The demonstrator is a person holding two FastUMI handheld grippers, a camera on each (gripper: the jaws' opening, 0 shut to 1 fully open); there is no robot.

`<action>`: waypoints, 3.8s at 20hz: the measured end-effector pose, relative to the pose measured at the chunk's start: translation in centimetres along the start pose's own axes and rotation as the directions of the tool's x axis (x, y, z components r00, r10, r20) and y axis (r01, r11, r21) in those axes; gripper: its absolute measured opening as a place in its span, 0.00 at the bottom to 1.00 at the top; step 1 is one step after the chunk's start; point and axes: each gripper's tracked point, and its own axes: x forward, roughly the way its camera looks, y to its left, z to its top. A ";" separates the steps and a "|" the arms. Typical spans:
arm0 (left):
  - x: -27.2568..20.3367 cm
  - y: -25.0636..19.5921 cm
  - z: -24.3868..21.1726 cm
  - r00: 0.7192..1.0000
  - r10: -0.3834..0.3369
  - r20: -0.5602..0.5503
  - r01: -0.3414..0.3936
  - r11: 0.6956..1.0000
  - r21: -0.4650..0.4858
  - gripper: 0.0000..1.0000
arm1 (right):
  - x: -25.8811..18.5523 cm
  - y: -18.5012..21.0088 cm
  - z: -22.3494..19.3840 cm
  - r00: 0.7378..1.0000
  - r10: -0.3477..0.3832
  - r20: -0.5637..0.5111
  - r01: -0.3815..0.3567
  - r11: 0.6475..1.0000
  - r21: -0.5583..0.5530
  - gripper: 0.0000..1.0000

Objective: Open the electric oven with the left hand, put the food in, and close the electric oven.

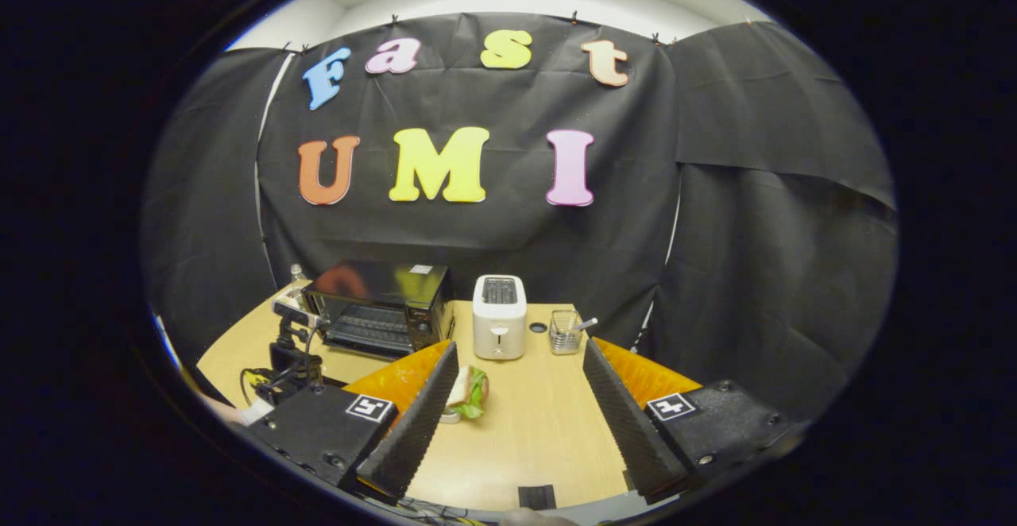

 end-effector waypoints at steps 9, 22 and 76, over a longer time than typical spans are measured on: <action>-0.7 0.0 0.9 0.998 -0.003 0.067 0.003 1.000 -0.002 0.94 | 2.0 -0.8 -2.4 0.998 0.019 -0.056 -0.017 1.000 0.022 0.92; -21.9 4.6 11.7 0.885 -0.005 0.465 -0.003 1.000 0.017 0.96 | 9.5 5.0 -12.6 0.967 0.193 -0.167 -0.165 0.972 0.168 1.00; -26.9 13.3 8.8 0.934 0.062 0.352 -0.070 0.998 0.010 0.96 | 27.1 36.0 -12.2 0.966 0.260 0.008 -0.129 0.452 0.882 0.45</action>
